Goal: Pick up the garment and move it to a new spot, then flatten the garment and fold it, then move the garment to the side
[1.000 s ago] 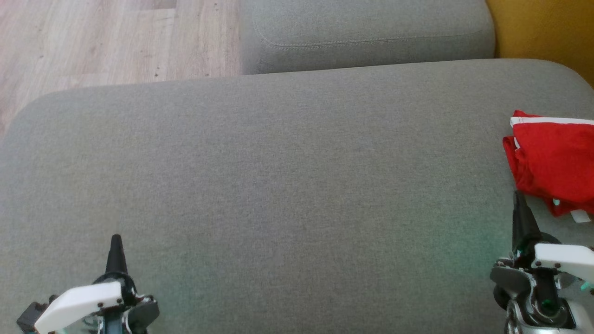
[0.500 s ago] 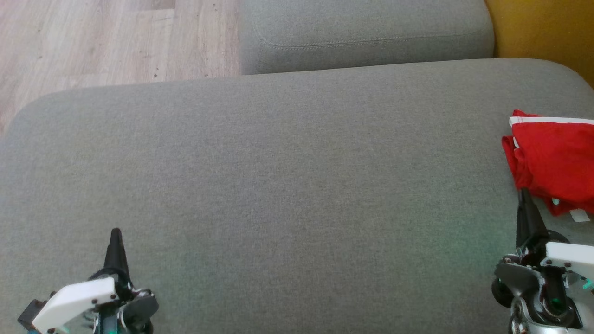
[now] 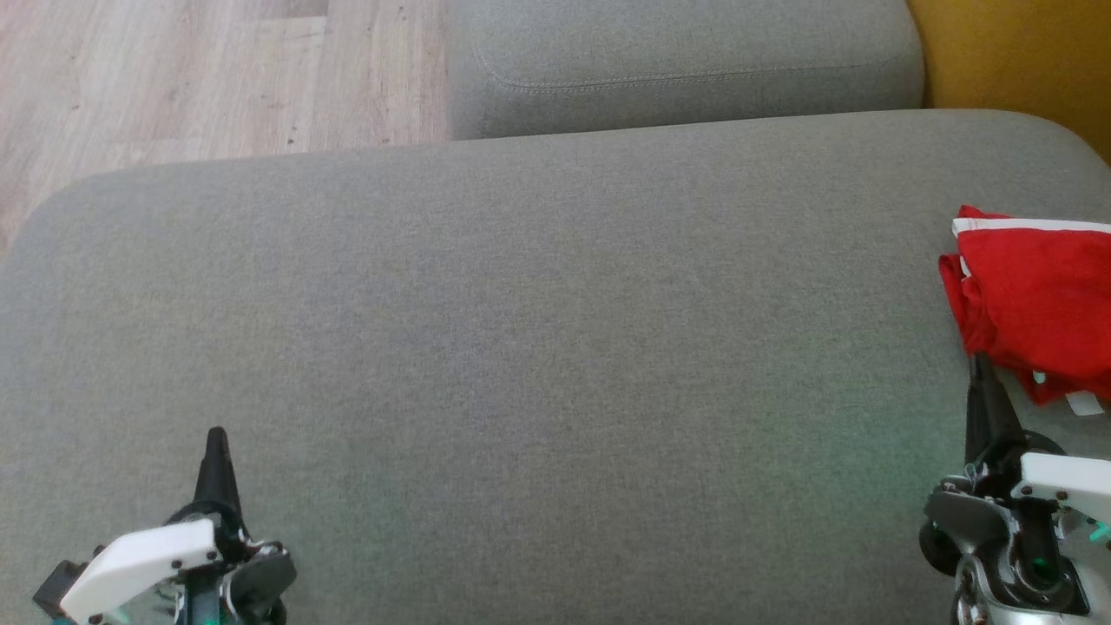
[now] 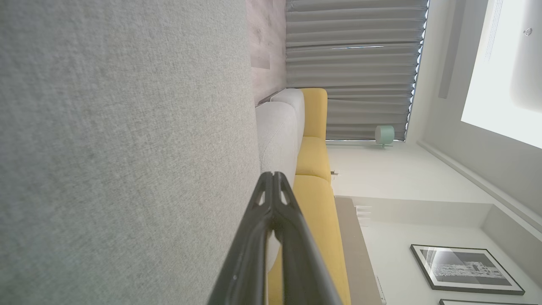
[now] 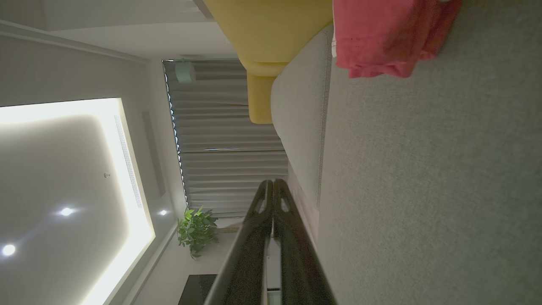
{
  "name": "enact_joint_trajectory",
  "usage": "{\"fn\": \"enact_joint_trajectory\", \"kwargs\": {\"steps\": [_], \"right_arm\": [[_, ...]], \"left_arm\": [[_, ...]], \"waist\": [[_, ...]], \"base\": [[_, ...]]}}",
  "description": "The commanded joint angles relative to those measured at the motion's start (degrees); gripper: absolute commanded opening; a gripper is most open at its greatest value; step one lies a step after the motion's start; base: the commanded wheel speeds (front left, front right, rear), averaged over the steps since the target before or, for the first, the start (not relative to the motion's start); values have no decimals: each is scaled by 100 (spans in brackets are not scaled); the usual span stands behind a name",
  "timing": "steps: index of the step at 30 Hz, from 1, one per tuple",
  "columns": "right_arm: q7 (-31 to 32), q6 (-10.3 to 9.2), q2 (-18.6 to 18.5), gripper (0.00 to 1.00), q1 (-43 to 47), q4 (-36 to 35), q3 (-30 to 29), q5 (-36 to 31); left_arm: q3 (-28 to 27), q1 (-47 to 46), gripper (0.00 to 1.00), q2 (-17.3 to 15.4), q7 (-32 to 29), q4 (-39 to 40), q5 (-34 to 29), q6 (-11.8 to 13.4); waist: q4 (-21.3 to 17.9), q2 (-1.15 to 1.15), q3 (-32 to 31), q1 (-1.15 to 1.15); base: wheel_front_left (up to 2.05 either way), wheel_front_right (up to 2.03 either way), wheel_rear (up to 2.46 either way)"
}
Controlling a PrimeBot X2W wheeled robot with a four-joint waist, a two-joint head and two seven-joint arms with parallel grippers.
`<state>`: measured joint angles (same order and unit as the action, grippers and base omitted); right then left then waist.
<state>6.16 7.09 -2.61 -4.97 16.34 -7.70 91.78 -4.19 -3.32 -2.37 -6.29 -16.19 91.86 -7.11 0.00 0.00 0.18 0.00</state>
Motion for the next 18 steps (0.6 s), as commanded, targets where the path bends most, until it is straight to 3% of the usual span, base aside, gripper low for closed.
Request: {"fn": "enact_joint_trajectory", "kwargs": {"steps": [1, 18], "right_arm": [[33, 40, -27, 0, -122, -232, 117, 39], [33, 40, -27, 0, -122, -232, 118, 39]], "left_arm": [[-231, -287, 0, -51, -19, 213, 32, -37], [-231, -287, 0, -51, -18, 213, 32, -37]], "waist": [[0, 0, 0, 0], [0, 0, 0, 0]], "base": [[0, 0, 0], [0, 0, 0]]}}
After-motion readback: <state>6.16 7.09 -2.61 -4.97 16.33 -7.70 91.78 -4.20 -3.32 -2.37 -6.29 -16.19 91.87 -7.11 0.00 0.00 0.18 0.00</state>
